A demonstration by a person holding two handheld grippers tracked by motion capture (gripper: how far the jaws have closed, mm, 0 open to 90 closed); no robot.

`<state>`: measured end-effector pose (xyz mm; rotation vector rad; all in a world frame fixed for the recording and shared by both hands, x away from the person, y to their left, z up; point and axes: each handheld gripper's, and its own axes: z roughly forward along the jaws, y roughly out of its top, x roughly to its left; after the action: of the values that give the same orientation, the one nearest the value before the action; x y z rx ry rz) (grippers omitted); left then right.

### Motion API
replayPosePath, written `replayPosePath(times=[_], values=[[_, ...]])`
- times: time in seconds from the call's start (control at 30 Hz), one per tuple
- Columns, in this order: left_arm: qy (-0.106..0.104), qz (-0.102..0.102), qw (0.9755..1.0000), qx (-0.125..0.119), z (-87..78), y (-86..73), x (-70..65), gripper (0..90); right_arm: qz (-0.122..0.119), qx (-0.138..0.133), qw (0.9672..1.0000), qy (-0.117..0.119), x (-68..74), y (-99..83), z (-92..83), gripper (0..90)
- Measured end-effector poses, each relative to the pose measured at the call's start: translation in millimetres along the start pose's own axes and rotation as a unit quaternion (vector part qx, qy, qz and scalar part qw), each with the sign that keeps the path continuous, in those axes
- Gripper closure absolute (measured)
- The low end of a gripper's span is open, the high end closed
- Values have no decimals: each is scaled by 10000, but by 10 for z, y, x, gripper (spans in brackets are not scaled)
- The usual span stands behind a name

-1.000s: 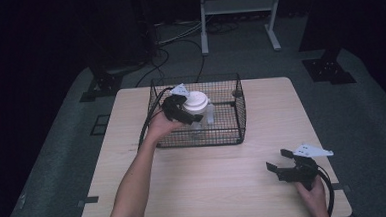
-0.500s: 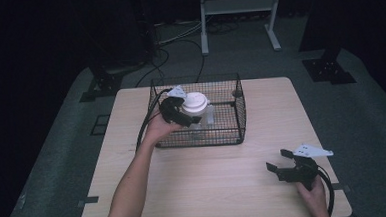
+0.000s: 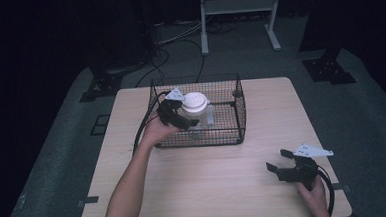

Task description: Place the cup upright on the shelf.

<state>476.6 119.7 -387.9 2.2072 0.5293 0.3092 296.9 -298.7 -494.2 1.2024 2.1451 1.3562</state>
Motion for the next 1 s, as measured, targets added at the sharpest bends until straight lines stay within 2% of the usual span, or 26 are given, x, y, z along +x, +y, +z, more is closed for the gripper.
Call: replayPosePath(times=[0.13, 0.33, 0.4, 0.53, 0.6, 0.83, 1.0], values=[[110, 3, 9999, -111, -91, -2, -19, 18, 2, -2, 10000, -8, 1, 0, 0, 146], [227, 6, 9997, 24, -216, -54, -22, 18, 6, 17, 10000, -20, 6, 0, 0, 146], [201, -36, 9998, -74, -287, -91, -23, 18, 11, 19, 10000, -26, 6, 0, 0, 146], [184, 46, 9998, -117, -355, -104, -81, 18, 9, 4, 10000, -32, 1, -1, 2, 146], [198, 160, 9996, -119, -396, -105, -122, 18, 22, 4, 10000, -38, 1, -1, 1, 146], [179, 247, 9993, -216, -510, -149, -195, 18, 5, -10, 10000, -42, 0, -2, 0, 146], [153, 217, 9992, -298, -571, -183, -229, 18, 7, 3, 10000, -39, 1, -3, -2, 146]])
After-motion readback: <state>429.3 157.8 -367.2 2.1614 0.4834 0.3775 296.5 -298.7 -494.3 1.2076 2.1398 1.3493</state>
